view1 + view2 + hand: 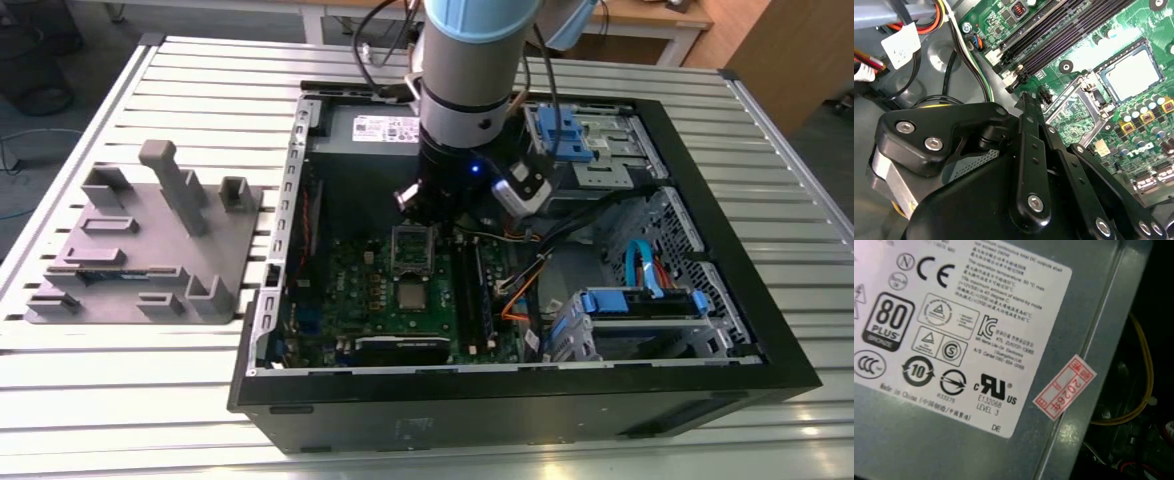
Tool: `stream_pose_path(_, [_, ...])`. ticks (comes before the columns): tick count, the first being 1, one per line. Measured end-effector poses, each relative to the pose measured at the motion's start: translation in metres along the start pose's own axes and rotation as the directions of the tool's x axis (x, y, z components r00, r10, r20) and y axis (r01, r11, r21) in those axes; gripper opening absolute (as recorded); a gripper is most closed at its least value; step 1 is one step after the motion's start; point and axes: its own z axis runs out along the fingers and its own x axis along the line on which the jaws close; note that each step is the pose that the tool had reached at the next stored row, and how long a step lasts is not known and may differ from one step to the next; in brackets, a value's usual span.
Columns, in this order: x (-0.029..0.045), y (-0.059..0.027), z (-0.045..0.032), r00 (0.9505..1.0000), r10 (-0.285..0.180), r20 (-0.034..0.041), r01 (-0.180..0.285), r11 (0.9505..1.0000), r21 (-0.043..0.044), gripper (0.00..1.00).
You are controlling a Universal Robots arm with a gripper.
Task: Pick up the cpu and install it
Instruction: 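Close the cpu cover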
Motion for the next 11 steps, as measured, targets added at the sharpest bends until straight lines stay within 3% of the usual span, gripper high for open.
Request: stream_pose_path(11, [-0.0002, 0.0000, -0.0044, 0.9965, -0.083, -0.0036, 0.083, 0.9965, -0.0045, 0.11])
